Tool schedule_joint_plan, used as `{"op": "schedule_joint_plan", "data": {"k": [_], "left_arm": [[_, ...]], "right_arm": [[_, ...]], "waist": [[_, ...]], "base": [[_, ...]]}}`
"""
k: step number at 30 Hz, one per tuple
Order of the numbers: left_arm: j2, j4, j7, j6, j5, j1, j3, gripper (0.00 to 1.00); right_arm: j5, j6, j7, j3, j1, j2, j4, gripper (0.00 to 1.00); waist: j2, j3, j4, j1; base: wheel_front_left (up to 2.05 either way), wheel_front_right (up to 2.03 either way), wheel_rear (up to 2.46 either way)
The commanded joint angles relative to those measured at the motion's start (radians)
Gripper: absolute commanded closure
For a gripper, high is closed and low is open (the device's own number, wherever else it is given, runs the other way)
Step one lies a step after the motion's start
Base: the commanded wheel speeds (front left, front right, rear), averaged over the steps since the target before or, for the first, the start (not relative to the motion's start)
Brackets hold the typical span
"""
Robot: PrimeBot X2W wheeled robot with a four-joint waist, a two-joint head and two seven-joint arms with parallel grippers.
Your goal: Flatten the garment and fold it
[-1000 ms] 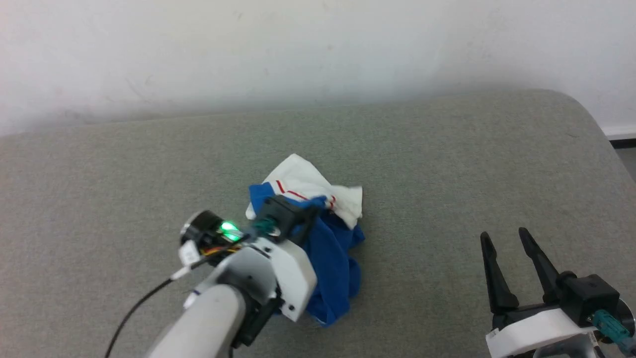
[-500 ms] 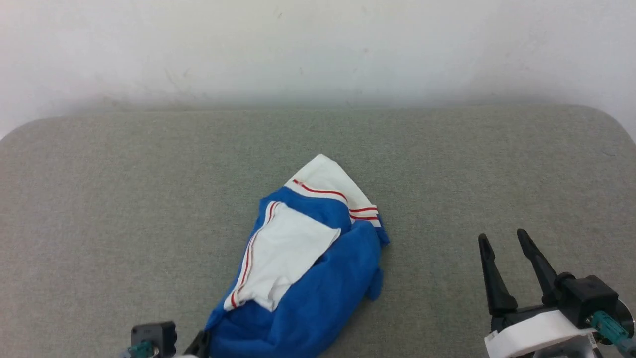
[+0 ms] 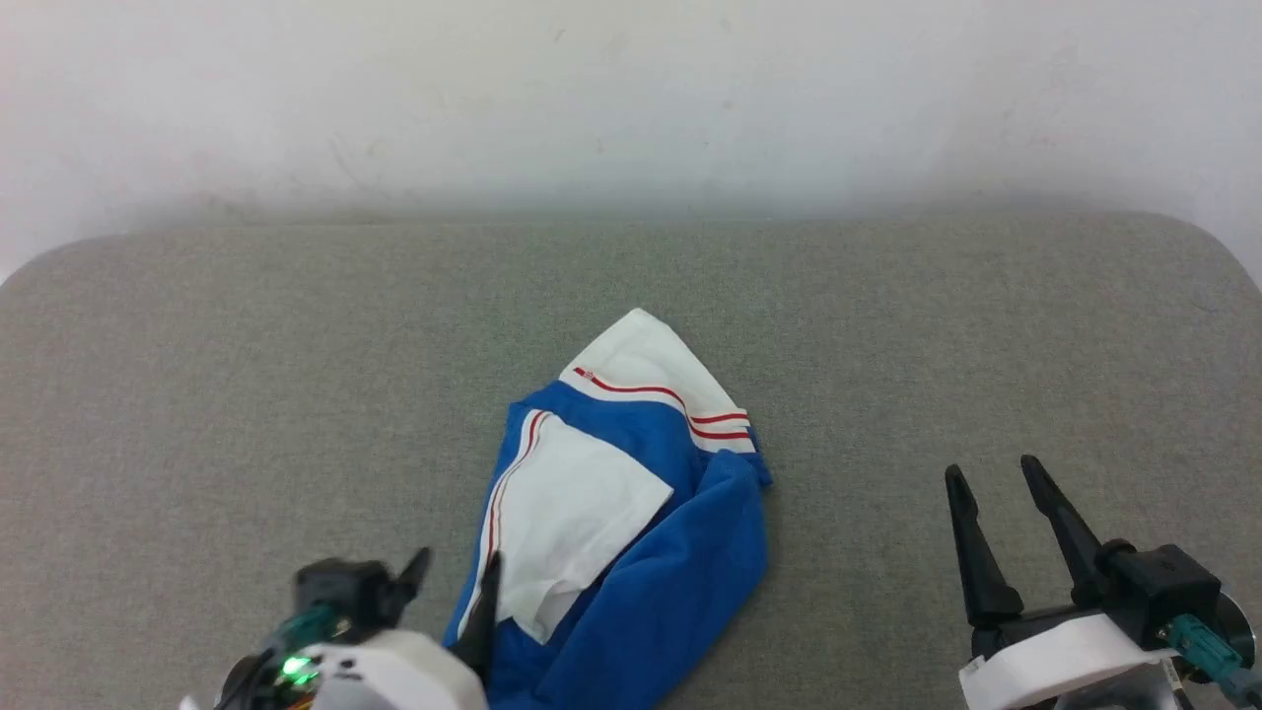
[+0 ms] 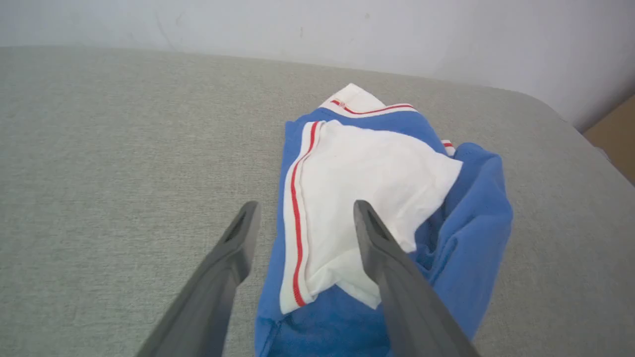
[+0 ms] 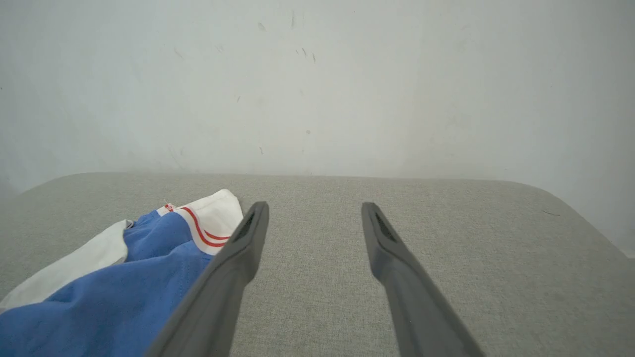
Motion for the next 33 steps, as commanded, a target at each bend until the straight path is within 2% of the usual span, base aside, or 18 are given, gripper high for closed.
{"op": "schedule_joint_plan", "data": {"k": [1, 5, 12, 13, 14, 15, 20, 22, 27, 30, 33], "left_arm": [[0.009, 0.010, 0.023, -0.027, 0.013, -0.039, -0.028, 0.00], [0.031, 0.056, 0.123, -0.093, 0.021, -0.111, -0.103, 0.00], [0.058, 0.123, 0.237, -0.137, 0.024, -0.155, -0.161, 0.00], [0.065, 0.128, 0.249, -0.139, 0.028, -0.159, -0.166, 0.14], [0.071, 0.132, 0.258, -0.141, 0.033, -0.164, -0.169, 0.52], [0.076, 0.133, 0.262, -0.143, 0.035, -0.168, -0.171, 1.00], [0.092, 0.112, 0.236, -0.139, 0.047, -0.182, -0.158, 1.00], [0.093, 0.097, 0.212, -0.125, 0.050, -0.185, -0.140, 1.00], [0.063, 0.041, 0.098, -0.039, -0.003, -0.158, -0.012, 1.00], [0.026, 0.040, 0.036, 0.018, -0.087, -0.087, 0.097, 1.00], [-0.009, 0.090, 0.002, 0.046, -0.174, 0.003, 0.180, 1.00]], "right_arm": [[0.002, -0.001, -0.003, 0.002, 0.000, 0.002, -0.003, 0.00], [0.007, -0.001, -0.005, 0.015, -0.013, 0.002, 0.003, 0.00], [0.018, -0.001, -0.012, -0.001, -0.016, 0.002, 0.018, 0.00], [0.020, -0.001, -0.012, -0.001, -0.016, 0.002, 0.020, 0.00], [0.027, -0.001, -0.013, -0.002, -0.016, 0.002, 0.022, 0.00], [0.030, -0.001, -0.014, -0.001, -0.016, 0.002, 0.023, 0.00], [0.038, -0.001, -0.021, -0.002, -0.018, 0.002, 0.029, 0.00], [0.039, -0.001, -0.022, -0.003, -0.017, 0.002, 0.032, 0.00], [0.039, -0.001, -0.021, 0.004, -0.018, 0.002, 0.035, 0.00], [0.041, -0.001, -0.021, 0.010, -0.020, 0.002, 0.037, 0.00], [0.043, -0.001, -0.020, 0.013, -0.019, 0.002, 0.038, 0.00]], "waist": [[0.0000, 0.006, -0.006, 0.0001], [0.0000, 0.017, -0.032, 0.0001], [0.0000, 0.030, -0.072, 0.0001], [0.0000, 0.031, -0.074, 0.0001], [0.0000, 0.032, -0.077, 0.0001], [0.0000, 0.032, -0.079, 0.0001], [0.0000, 0.031, -0.077, 0.0001], [0.0000, 0.030, -0.070, 0.0001], [0.0000, 0.028, -0.052, 0.0001], [0.0000, 0.029, -0.046, 0.0001], [0.0000, 0.035, -0.040, 0.0001]], "base": [[0.00, 0.00, 0.00], [0.00, 0.00, 0.00], [0.00, 0.00, 0.00], [0.00, 0.00, 0.00], [0.00, 0.00, 0.00], [0.00, 0.00, 0.00], [0.00, 0.00, 0.00], [0.00, 0.00, 0.00], [0.00, 0.00, 0.00], [0.00, 0.00, 0.00], [0.00, 0.00, 0.00]]}}
